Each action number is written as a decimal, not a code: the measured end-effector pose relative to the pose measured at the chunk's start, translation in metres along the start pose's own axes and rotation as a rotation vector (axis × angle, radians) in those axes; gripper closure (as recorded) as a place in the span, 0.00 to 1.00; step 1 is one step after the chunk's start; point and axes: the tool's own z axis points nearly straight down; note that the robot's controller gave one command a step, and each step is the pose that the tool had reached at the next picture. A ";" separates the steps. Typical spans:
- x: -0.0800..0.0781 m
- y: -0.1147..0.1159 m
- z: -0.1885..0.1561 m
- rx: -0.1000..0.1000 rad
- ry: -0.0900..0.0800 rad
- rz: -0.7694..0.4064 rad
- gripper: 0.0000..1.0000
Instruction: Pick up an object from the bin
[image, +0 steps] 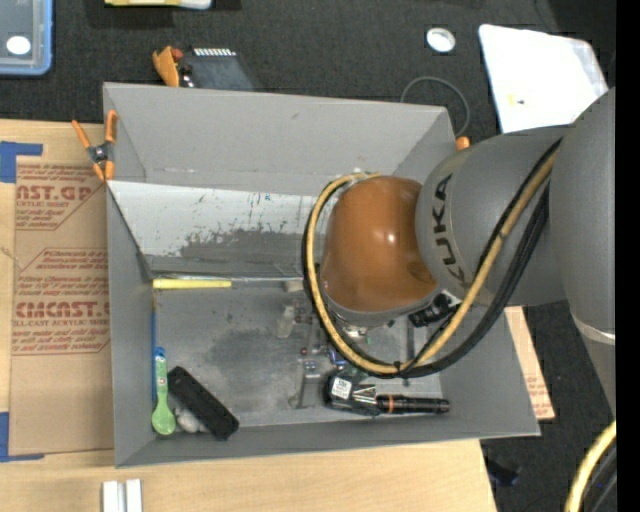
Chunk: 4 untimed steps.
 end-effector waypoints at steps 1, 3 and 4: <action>-0.002 -0.001 -0.004 -0.001 -0.008 0.001 0.00; -0.045 0.145 -0.004 -0.004 -0.020 -0.045 0.00; 0.010 0.141 0.056 0.004 0.010 -0.001 0.00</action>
Offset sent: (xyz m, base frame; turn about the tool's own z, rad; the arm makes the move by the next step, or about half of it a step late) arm 0.0238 0.1158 -0.0829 -0.1544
